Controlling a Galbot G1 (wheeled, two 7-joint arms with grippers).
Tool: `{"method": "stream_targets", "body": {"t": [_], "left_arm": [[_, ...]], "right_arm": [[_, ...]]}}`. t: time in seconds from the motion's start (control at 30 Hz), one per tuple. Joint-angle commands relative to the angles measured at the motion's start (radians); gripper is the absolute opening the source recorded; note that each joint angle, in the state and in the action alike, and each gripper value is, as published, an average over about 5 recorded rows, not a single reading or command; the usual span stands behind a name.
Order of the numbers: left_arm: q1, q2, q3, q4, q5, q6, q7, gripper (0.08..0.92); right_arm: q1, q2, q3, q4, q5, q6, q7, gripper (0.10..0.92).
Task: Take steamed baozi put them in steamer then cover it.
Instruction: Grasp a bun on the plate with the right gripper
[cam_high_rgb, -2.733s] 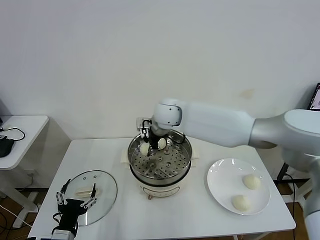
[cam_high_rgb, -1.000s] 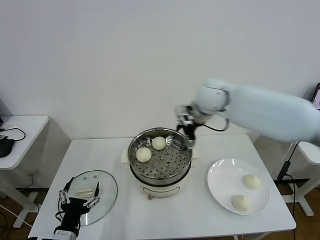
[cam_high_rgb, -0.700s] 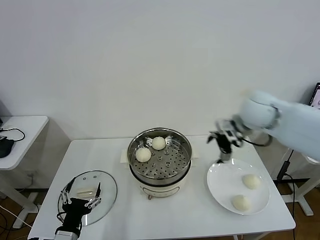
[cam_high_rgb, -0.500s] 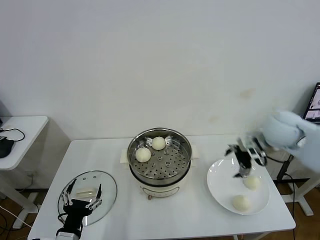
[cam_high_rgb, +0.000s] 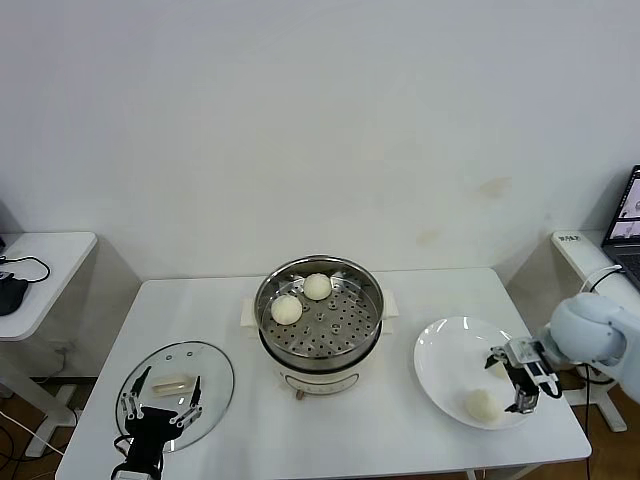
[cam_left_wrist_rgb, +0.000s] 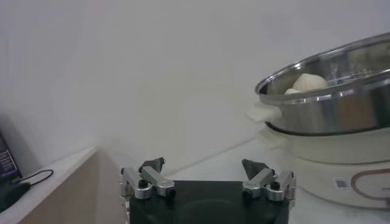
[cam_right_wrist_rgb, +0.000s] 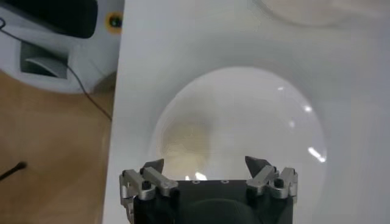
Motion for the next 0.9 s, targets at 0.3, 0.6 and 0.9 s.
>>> {"method": "stream_targets", "body": {"t": [0.3,0.6,0.9], "left_arm": [[0.005,-0.005,-0.006,0.009,0.004,0.002,0.001,0.823],[0.0,-0.006,-0.008,0.02,0.004,0.002,0.0,0.823],[-0.005,-0.007,-0.004,0.021,0.004,0.002,0.0,0.823]], "right_arm": [[-0.147,0.109,0.065,-0.108,-0.068,0.011,0.012,0.821],[-0.141,0.132,0.063,-0.141,-0.06,-0.002,0.01,0.758],[-0.143,0.134,0.063,-0.142,-0.045,-0.019,0.004,0.637]]}}
